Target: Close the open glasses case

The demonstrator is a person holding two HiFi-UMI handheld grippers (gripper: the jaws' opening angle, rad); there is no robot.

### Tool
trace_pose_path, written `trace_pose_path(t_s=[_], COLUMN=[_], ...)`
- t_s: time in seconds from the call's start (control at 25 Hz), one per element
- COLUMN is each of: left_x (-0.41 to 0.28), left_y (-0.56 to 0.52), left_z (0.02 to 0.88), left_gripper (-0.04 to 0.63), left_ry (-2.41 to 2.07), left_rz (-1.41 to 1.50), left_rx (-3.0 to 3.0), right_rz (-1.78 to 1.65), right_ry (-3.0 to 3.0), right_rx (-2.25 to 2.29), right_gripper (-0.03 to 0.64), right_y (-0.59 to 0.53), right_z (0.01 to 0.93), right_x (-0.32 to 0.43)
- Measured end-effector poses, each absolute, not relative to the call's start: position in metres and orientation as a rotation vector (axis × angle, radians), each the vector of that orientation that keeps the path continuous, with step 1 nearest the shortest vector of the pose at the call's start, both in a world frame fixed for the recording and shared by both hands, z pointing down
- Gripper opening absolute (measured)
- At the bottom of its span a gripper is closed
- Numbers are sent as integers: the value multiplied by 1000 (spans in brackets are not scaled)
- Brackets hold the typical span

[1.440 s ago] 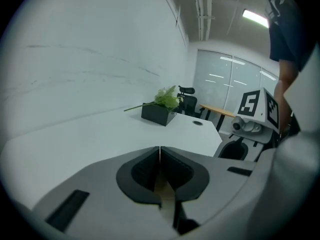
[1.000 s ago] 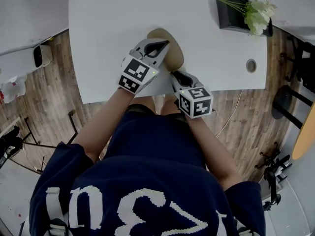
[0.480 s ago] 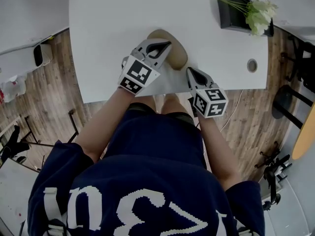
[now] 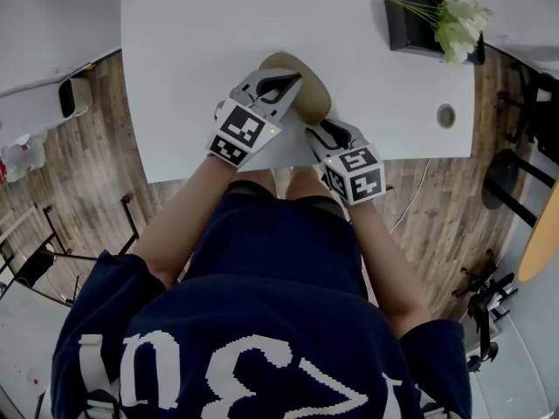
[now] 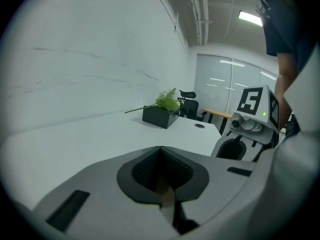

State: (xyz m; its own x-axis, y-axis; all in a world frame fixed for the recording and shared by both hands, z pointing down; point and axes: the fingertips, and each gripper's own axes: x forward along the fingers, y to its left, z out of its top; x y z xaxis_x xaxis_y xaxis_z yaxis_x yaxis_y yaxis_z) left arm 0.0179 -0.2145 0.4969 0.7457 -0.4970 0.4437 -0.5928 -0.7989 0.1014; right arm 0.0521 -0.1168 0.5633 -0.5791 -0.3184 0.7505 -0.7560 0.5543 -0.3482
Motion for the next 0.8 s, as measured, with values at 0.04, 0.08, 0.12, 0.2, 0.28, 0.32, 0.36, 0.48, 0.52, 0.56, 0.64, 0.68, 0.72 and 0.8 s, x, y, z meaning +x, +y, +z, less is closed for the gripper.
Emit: trace_pose_path(t_s=[0.04, 0.08, 0.12, 0.2, 0.28, 0.32, 0.36, 0.48, 0.52, 0.56, 0.64, 0.68, 0.72, 0.8], left_x=[18, 17, 17, 16, 17, 18, 18, 18, 18, 18, 18, 19, 19, 18], left_y=[-215, -215, -215, -215, -214, -214, -215, -215, -215, -215, -216, -216, -216, -216], left_z=[497, 497, 497, 496, 496, 496, 497, 497, 497, 497, 497, 496, 496, 496], left_gripper=[14, 14, 14, 14, 14, 14, 14, 14, 14, 14, 14, 14, 14, 14], left_ry=[-863, -867, -871, -879, -881, -878, -875, -874, -875, -877, -879, -878, -876, -873], left_rz=[588, 585, 581, 578, 579, 580, 580, 573, 572, 571, 570, 569, 568, 565], left_rx=[2708, 2706, 2704, 2704, 2705, 2707, 2710, 2712, 2710, 2710, 2709, 2709, 2710, 2710], right_rz=[924, 967, 1010, 1061, 1036, 1012, 997, 1007, 1015, 1018, 994, 971, 955, 964], right_ry=[-2143, -2132, -2127, -2132, -2152, -2158, -2160, -2164, -2166, -2167, -2166, -2165, -2165, -2169], right_rx=[888, 914, 935, 969, 995, 1002, 1007, 1025, 1031, 1038, 1048, 1050, 1051, 1062], right_gripper=[146, 127, 126, 99, 31, 29, 30, 37, 38, 38, 38, 38, 41, 48], right_y=[-118, -119, -119, -117, -115, -115, -115, -117, -117, -117, -119, -119, -118, -118], right_z=[564, 564, 564, 563, 562, 561, 561, 561, 561, 561, 561, 561, 560, 559], right_x=[51, 51, 52, 53, 56, 58, 60, 63, 61, 60, 58, 58, 58, 58])
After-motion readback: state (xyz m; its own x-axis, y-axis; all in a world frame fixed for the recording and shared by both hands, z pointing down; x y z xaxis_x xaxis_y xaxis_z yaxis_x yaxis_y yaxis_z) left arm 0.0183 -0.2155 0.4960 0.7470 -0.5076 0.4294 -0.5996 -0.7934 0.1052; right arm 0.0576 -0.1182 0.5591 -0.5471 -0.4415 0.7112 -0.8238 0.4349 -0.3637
